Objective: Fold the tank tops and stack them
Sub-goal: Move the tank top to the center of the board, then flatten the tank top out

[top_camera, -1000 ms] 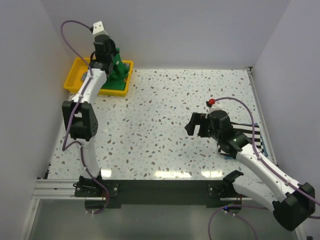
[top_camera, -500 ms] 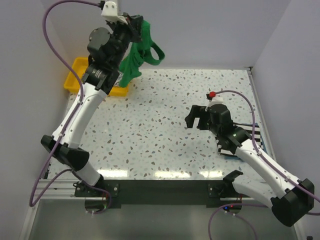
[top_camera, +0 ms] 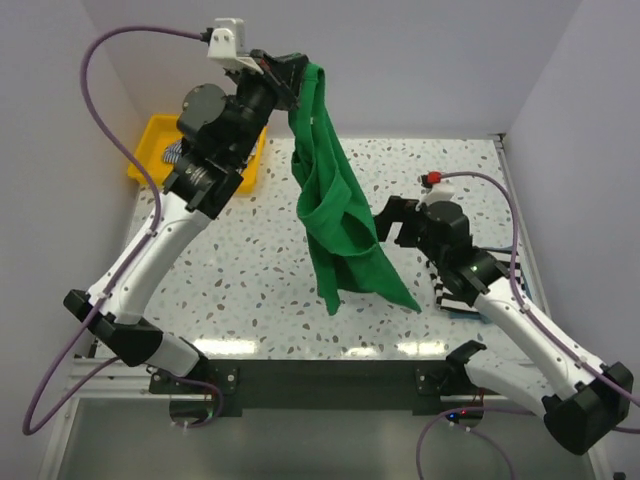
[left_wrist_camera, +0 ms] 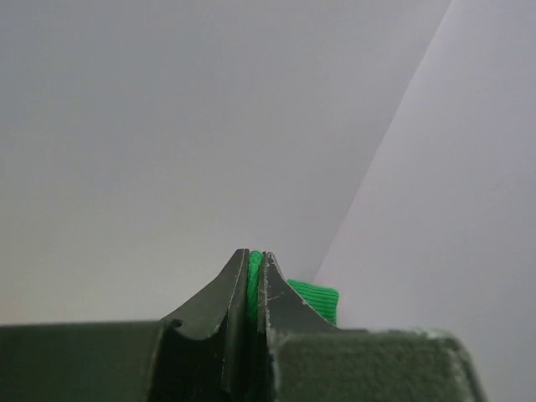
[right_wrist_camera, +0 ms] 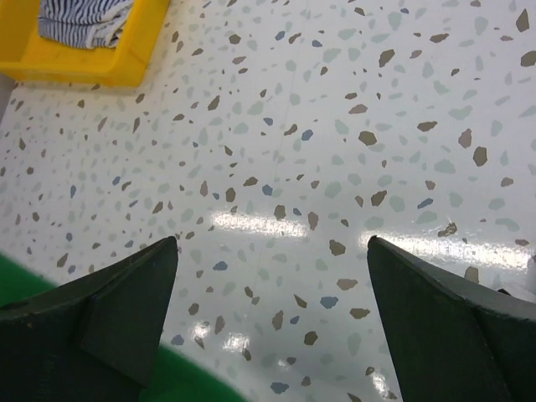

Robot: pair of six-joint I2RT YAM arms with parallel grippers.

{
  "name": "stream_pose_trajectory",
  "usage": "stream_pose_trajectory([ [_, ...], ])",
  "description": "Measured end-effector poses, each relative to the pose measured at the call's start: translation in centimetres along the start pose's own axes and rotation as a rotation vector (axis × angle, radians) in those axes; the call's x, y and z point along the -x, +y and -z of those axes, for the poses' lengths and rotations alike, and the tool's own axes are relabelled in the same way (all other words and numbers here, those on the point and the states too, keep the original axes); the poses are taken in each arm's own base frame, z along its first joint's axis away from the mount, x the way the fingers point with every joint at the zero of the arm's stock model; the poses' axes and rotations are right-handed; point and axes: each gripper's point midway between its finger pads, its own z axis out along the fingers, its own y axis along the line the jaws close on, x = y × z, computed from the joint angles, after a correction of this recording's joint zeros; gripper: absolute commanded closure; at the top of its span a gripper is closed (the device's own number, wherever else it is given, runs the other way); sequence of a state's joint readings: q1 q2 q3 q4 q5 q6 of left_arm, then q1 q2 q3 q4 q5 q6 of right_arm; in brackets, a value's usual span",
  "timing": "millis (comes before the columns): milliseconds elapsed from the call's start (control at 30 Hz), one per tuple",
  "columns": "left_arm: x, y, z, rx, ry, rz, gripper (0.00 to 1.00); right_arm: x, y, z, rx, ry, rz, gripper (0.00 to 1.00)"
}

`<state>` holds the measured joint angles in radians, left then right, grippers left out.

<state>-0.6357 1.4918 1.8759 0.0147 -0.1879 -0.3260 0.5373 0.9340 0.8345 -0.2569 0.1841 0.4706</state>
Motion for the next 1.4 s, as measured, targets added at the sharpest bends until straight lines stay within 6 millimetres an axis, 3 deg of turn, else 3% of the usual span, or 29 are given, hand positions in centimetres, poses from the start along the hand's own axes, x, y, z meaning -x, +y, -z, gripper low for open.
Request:
stream_pose_trajectory([
  [67,-4.8,2.8,-0.6,0.059,0.091,0.039,0.87,-0.4,0.0,-1.4,-0.019,0.025,0.005,0.01],
  [100,-8.5,5.1,-1.1,0.096,0.159,0.060,0.71,-0.9,-0.1,-2.3,-0.034,0.048,0.010,0.01],
  [167,-15.6,10.5,-1.6,0.186,0.288,0.093,0.57,-2.5,-0.6,-4.1,-0.067,0.110,0.025,0.01],
  [233,-25.1,17.7,-1.4,0.318,0.455,0.128,0.45,-4.4,-1.3,-5.5,-0.100,0.176,0.039,0.01],
  [267,-30.3,21.0,-0.3,0.374,0.556,0.145,0.39,-5.6,-1.8,-5.9,-0.119,0.214,0.047,0.01],
  [300,-34.0,23.4,1.3,0.427,0.638,0.160,0.27,-6.3,-2.1,-6.1,-0.131,0.239,0.052,0.01],
  [333,-38.1,26.0,4.0,0.495,0.733,0.175,0.24,-7.0,-2.4,-6.2,-0.144,0.267,0.058,0.01],
  [400,-43.2,28.8,10.4,0.621,0.904,0.201,0.23,-7.8,-2.8,-5.8,-0.157,0.300,0.065,0.03],
  [433,-44.3,29.2,13.0,0.668,0.965,0.206,0.23,-7.9,-2.7,-5.4,-0.154,0.304,0.066,0.05],
  [500,-44.2,28.8,16.1,0.710,1.011,0.201,0.26,-8.6,-2.3,-4.3,-0.135,0.313,0.071,0.09],
  [533,-43.0,28.2,17.1,0.725,1.007,0.197,0.28,-9.3,-2.0,-3.4,-0.115,0.320,0.079,0.11],
  [700,-32.6,22.6,19.0,0.643,0.774,0.223,0.41,-15.0,-0.8,2.3,-0.013,0.426,0.119,0.30],
  [767,-30.7,20.4,20.8,0.602,0.720,0.236,0.44,-17.1,-1.1,3.9,0.000,0.473,0.123,0.33],
  [833,-31.6,18.2,23.2,0.563,0.746,0.250,0.50,-18.9,-1.5,5.3,0.006,0.520,0.134,0.36],
  [900,-34.4,16.3,26.5,0.535,0.838,0.263,0.51,-20.3,-1.6,6.4,0.014,0.561,0.147,0.37],
  [1000,-38.8,15.7,32.8,0.571,1.028,0.264,0.52,-21.5,-1.4,7.3,0.027,0.601,0.170,0.41],
  [1067,-40.0,15.8,36.1,0.611,1.119,0.253,0.52,-22.2,-1.1,7.6,0.035,0.625,0.186,0.42],
  [1133,-40.1,15.6,37.3,0.627,1.153,0.252,0.51,-23.2,-1.0,8.0,0.038,0.660,0.215,0.44],
  [1267,-39.3,14.5,37.1,0.598,1.124,0.290,0.50,-25.3,-0.9,9.2,0.046,0.738,0.295,0.47],
  [1400,-40.2,14.2,38.9,0.602,1.167,0.318,0.51,-26.2,-0.8,10.1,0.038,0.778,0.361,0.48],
])
